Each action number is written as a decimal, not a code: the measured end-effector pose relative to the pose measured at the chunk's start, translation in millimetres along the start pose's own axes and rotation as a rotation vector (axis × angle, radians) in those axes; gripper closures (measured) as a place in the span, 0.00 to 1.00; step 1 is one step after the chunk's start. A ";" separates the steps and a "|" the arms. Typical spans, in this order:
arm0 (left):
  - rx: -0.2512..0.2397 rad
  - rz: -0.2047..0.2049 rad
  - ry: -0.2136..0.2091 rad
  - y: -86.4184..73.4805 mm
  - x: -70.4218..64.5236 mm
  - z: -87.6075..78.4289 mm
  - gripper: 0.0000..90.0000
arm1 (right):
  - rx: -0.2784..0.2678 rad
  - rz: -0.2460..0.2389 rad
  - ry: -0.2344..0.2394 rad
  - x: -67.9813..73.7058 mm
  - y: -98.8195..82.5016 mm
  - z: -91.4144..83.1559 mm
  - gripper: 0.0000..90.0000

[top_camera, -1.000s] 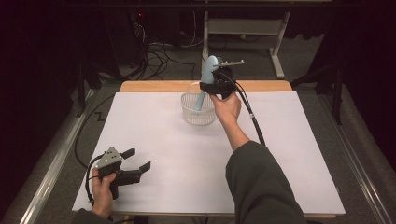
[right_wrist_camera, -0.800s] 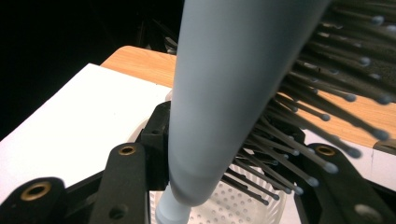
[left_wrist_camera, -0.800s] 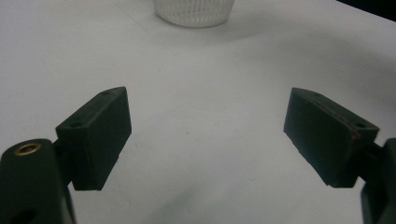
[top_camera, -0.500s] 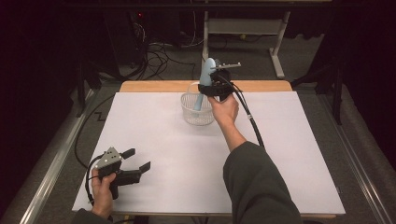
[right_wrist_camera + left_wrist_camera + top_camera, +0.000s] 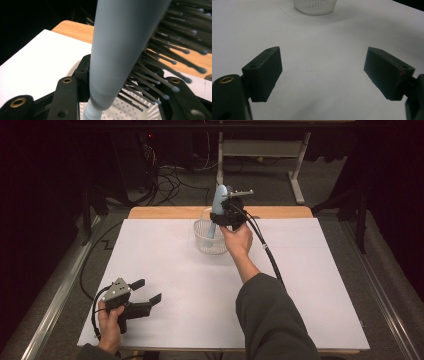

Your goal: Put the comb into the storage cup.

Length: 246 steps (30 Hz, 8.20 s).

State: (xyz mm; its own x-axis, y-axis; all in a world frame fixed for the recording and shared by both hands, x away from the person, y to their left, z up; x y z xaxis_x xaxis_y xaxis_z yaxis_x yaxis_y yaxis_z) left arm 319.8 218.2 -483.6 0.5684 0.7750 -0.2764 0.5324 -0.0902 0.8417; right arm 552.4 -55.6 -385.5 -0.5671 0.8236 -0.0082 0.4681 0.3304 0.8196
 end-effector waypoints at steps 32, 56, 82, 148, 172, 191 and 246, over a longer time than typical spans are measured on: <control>0.002 0.007 0.001 -0.1 -1.3 0.2 0.18 | 0.028 0.027 0.003 -1.8 -20.9 11.9 0.56; 0.011 0.006 0.008 -0.9 -0.9 3.8 0.18 | 0.103 0.024 -0.024 -12.8 -27.6 5.3 0.48; 0.010 0.015 0.001 -0.7 -1.9 4.3 0.18 | 0.153 -0.033 0.000 -16.7 -29.1 0.6 0.39; 0.004 0.019 0.010 -0.9 -2.5 2.3 0.18 | 0.185 -0.042 0.005 -25.7 -42.4 -7.7 0.39; 0.001 0.019 0.009 -0.8 -3.6 2.0 0.18 | 0.179 -0.023 0.019 -27.4 -50.9 -13.9 0.34; -0.010 0.007 0.026 -0.3 0.1 -0.4 0.18 | 0.119 -0.035 0.041 -30.0 -50.7 -33.9 0.34; -0.030 -0.015 0.044 0.5 5.2 -4.9 0.18 | 0.038 -0.016 0.041 -48.9 -69.6 -71.3 0.34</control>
State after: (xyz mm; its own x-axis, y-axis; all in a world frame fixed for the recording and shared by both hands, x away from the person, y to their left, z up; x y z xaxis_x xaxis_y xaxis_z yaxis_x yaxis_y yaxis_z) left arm 320.0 225.3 -482.3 0.5319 0.8029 -0.2693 0.5217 -0.0601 0.8510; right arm 499.2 -151.8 -401.2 -0.6014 0.7989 0.0033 0.4838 0.3609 0.7973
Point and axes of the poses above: each handheld gripper's, and its own axes: z roughly forward along the jaws, y roughly out of its top, x roughly to its left, the point moved 5 cm from there along z, roughly forward along the jaws, and after that the axes turned 9 degrees about -z, right-handed, at the moved point
